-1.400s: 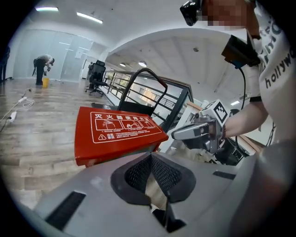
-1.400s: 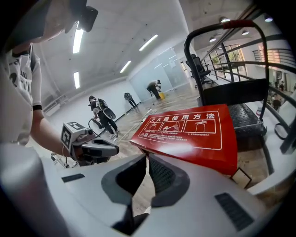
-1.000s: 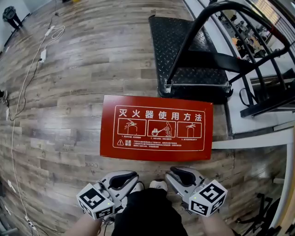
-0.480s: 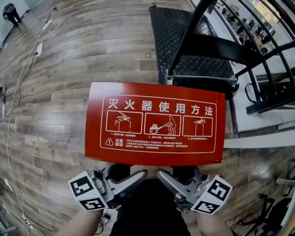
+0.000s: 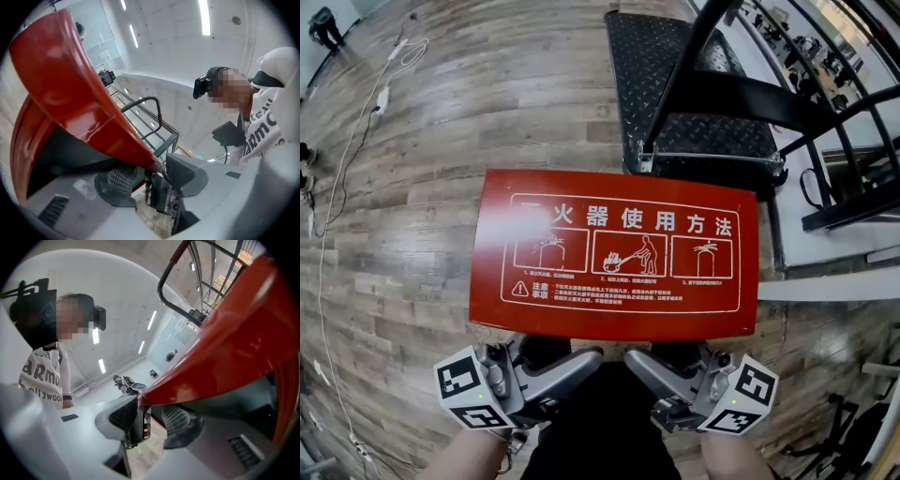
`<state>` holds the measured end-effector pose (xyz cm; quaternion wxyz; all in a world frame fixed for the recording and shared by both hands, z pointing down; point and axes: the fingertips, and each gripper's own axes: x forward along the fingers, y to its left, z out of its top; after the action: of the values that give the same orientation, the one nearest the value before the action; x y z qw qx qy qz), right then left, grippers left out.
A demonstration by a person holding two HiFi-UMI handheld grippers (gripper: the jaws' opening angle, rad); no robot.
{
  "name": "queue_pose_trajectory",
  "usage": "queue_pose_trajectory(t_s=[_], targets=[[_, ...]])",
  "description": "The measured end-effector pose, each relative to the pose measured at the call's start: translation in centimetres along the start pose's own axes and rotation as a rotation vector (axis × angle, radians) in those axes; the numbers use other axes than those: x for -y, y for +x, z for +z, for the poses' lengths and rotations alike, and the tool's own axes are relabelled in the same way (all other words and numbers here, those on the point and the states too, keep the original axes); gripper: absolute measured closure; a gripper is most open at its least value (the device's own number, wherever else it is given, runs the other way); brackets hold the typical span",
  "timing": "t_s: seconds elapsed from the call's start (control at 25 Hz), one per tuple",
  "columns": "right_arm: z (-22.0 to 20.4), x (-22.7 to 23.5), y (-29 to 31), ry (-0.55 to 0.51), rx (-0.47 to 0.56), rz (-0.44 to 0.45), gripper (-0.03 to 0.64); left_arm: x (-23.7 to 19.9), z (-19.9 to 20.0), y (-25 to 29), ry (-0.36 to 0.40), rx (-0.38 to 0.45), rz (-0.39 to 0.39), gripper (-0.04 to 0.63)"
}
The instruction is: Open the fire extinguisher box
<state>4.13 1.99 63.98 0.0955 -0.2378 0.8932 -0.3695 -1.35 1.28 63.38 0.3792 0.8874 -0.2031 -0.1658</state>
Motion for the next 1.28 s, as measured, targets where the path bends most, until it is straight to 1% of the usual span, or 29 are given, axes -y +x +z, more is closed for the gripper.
queue_pose_trajectory(t_s=[0.16,0.28,0.36,0.44,0.52,0.56,0.6,0.64,0.72,0.84,0.96,1.08,1.2,1.28], targets=[[1.6,-1.7,-0.2,0.041,0.036,0.013,0.462,1.7,1.2,0.1,-0.047,-0.005,-0.008,0.42],[3.1,-2.7,-0.1,0.082,0.058,0.018,0.46,2.6,2.7,0.4,-0.075,0.021,-0.011,0.42],[5.1,-3.1,0.2,0.125,0.079,0.016,0.462,3.1,4.3,1.2,-0.099,0.04,-0.001,0.42],[7.4,-3.6,0.6,0.185,0.108,0.012,0.463,3.5,6.1,2.1,-0.136,0.037,0.008,0.423],[8.9,-3.9,0.8,0.225,0.123,-0.005,0.471,3.9,7.5,3.0,-0.162,0.021,0.015,0.455],[9.5,-3.8,1.0,0.238,0.126,-0.017,0.489,3.9,8.0,3.4,-0.167,0.016,0.021,0.469],[10.1,-3.8,1.2,0.253,0.128,-0.027,0.524,3.8,8.6,3.7,-0.172,0.015,0.03,0.493],[10.8,-3.6,1.5,0.272,0.128,-0.035,0.528,3.7,9.4,4.2,-0.182,0.018,0.04,0.509],[12.6,-3.3,2.4,0.308,0.122,-0.05,0.534,3.3,11.0,5.2,-0.206,0.029,0.062,0.514],[14.3,-3.1,3.1,0.347,0.11,-0.077,0.537,3.2,12.7,6.0,-0.222,0.044,0.099,0.515],[15.2,-3.4,3.4,0.357,0.122,-0.104,0.537,3.4,13.6,6.3,-0.219,0.073,0.127,0.516],[16.1,-3.7,3.6,0.348,0.145,-0.131,0.537,3.7,14.6,6.6,-0.213,0.128,0.15,0.518],[17.3,-3.9,3.9,0.373,0.162,-0.144,0.543,4.0,15.5,7.0,-0.26,0.198,0.162,0.528],[18.1,-3.9,4.2,0.383,0.162,-0.156,0.546,4.0,16.2,7.3,-0.29,0.225,0.17,0.532]])
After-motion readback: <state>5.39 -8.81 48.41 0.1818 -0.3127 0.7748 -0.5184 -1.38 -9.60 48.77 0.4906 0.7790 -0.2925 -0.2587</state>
